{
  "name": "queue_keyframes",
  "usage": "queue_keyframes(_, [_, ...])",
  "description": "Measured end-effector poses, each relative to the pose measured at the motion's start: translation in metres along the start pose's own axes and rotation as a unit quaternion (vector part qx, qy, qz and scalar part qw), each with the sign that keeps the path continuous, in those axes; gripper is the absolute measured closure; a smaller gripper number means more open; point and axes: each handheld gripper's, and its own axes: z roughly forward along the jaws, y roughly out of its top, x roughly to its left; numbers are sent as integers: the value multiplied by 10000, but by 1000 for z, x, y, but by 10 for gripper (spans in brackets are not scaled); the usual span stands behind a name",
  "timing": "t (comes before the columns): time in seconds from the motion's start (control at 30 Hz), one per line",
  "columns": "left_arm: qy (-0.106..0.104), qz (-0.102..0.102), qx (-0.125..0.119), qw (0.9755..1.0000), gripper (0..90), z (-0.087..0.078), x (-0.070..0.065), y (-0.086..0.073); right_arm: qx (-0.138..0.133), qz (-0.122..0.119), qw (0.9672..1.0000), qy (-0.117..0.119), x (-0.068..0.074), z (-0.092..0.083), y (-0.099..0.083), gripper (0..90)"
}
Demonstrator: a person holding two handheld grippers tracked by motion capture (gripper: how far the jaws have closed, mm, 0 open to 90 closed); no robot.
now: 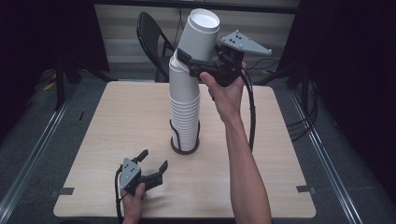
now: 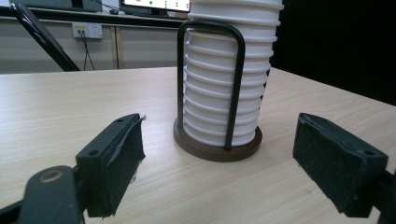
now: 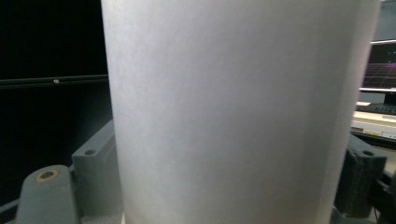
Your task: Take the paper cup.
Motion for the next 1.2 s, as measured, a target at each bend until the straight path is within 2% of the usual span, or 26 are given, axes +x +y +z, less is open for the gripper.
queue_keyframes(0.53, [-2, 24, 18, 10000, 161, 0, -1, 0, -40, 20, 9997, -230, -12, -28, -2, 152])
queue_keyframes(0.7, [7, 27, 27, 10000, 161, 0, -1, 0, -11, 197, 9994, -282, -19, -38, -7, 152])
queue_keyframes(0.9, [22, 35, 22, 10000, 163, 1, -1, 0, -35, 199, 9992, -356, -21, -50, -10, 152])
queue_keyframes(1.07, [20, 52, 26, 10000, 163, 1, -1, 0, 38, 308, 9986, -434, -24, -59, -19, 155])
queue_keyframes(1.2, [21, 51, 32, 10000, 163, 1, -1, 0, 196, 405, 9979, -464, -26, -66, -34, 156])
